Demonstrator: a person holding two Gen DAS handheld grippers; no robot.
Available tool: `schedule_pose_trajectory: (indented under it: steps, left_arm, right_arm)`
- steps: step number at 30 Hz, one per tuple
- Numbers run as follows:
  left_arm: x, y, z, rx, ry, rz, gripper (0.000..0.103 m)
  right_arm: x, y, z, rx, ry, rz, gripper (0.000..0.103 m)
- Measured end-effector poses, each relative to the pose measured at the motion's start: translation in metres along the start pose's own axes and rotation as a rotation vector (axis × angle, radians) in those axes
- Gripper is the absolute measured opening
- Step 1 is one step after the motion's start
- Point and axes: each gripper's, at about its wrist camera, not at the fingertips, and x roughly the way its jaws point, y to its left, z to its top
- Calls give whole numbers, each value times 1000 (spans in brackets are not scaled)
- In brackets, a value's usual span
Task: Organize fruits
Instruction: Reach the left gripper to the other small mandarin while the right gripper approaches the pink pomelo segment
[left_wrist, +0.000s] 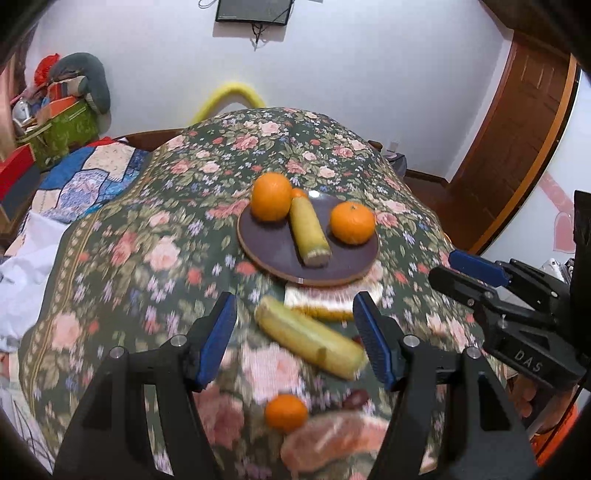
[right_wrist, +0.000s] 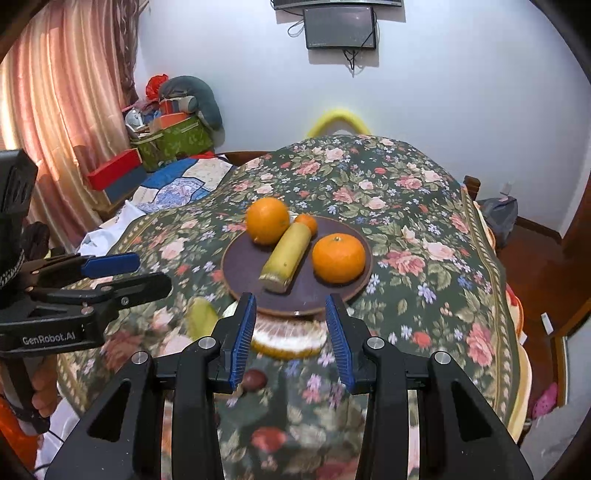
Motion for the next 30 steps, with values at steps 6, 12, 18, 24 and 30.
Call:
schedule_pose_trajectory:
  steps: [6, 12, 18, 24, 30]
  left_arm:
    - [-23, -4, -35, -20, 16, 9, 65]
    - [-41, -8, -66, -10, 11, 64, 65]
    - [-41, -4, -92, -24, 29, 104, 65]
    - [-31, 8, -106, -72, 53, 106, 65]
    - [-21, 15, -112, -101, 74, 100, 65]
  right_arm:
    - [-20, 18, -17, -31, -3, -11, 41]
    - [-30, 32, -41, -46, 9, -4, 48]
    - [-20, 47, -65, -74, 62, 9, 48]
    - [0, 59, -84, -98, 131, 41, 48]
    - [17, 72, -97, -112, 185, 88, 48]
